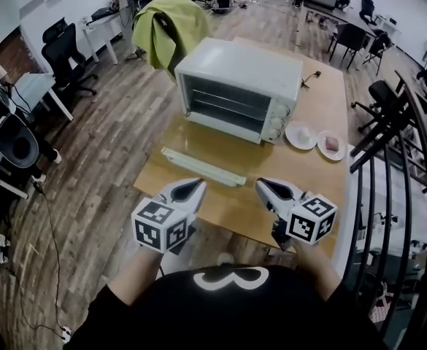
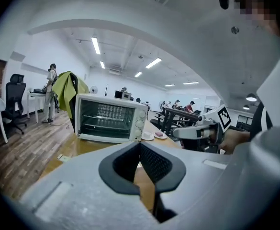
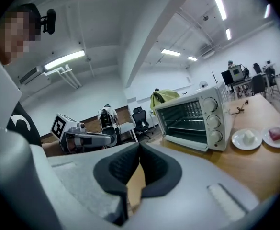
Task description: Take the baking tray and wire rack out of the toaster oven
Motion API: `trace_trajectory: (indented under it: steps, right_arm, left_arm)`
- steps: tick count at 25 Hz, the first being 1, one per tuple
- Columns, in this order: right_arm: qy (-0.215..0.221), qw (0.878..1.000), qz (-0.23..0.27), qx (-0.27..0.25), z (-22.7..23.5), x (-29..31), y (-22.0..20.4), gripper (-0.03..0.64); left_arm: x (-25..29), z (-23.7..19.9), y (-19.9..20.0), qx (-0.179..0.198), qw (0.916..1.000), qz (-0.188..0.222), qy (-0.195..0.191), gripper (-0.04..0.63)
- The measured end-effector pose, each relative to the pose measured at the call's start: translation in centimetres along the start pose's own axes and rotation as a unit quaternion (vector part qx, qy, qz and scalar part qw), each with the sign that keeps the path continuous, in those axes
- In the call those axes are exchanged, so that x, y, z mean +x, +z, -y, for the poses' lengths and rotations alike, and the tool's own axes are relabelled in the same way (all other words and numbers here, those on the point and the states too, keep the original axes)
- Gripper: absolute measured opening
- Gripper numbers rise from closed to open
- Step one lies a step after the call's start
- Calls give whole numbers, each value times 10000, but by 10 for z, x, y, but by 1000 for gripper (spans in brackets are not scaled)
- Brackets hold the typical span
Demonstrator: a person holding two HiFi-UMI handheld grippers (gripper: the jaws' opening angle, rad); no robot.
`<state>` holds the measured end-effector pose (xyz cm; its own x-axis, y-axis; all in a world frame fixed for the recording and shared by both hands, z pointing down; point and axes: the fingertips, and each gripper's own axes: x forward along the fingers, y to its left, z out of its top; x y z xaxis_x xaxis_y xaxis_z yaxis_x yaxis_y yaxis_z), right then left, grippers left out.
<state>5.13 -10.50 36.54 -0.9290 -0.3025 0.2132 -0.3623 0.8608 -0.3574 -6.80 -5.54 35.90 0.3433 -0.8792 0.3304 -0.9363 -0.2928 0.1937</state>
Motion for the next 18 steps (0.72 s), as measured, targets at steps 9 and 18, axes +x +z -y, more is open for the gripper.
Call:
trace_trajectory:
  steps: [9, 18]
  right_arm:
    - [-98, 9996, 71, 272, 93, 66, 20, 3]
    - [-419, 9939, 215, 1000, 139, 113, 21, 3]
  left_arm:
    - [93, -75, 18, -352, 9994, -16, 61, 9]
    - [141, -149, 16, -702, 9970, -328, -56, 14]
